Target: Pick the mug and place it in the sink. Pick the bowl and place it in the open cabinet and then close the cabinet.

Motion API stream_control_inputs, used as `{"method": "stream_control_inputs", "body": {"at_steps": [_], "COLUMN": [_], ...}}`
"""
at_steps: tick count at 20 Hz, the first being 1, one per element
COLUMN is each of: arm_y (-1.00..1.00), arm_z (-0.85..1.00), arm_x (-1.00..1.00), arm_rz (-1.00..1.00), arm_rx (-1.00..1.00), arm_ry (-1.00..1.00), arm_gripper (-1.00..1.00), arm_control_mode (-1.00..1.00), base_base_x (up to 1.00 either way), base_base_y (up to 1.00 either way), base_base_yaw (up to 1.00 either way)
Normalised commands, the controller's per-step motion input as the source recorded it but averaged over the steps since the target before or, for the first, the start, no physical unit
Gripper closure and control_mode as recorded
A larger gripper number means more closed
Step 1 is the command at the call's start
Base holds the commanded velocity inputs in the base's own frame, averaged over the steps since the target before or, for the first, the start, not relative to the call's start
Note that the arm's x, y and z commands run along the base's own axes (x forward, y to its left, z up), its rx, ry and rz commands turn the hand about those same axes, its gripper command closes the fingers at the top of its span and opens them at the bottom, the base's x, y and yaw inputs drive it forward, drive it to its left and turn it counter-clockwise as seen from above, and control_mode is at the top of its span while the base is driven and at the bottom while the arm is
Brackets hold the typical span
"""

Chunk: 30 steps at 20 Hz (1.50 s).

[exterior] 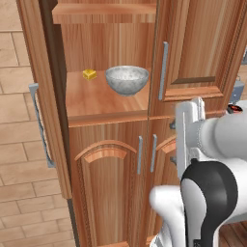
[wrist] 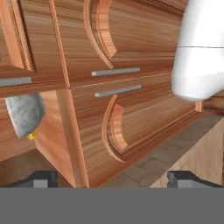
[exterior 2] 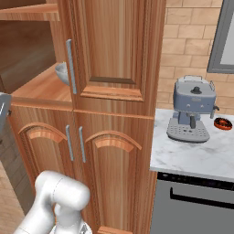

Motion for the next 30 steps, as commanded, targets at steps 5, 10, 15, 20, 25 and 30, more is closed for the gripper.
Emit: {"method": "stream_control_inputs", "body": {"at_steps": [5,10,15,20,25,30], "arm_y": [0.67,0.25,-0.15,0.05,0.25,0.03], "arm_z": [-0.97,-1.0,-1.0,-1.0,-1.0,-1.0], "arm_x": [0.05,0.11,0.01,0.0,-0.07,-0.66], "arm_rz": [0.0,0.01,0.09,0.11,0.13,0.08], "arm_rx": [0.0,0.0,0.0,0.0,0.0,0.0], "arm_ry": [-0.22,-0.3,-0.38,-0.39,-0.39,-0.42], "arm_gripper": [-1.0,-1.0,-1.0,-1.0,-1.0,-1.0], "arm_control_mode": [-1.0,-1.0,-1.0,-1.0,-1.0,-1.0], "base_base_x": [0.0,0.0,0.0,0.0,0.0,0.0], "base_base_y": [0.0,0.0,0.0,0.0,0.0,0.0], "base_base_yaw": [0.0,0.0,0.0,0.0,0.0,0.0]}}
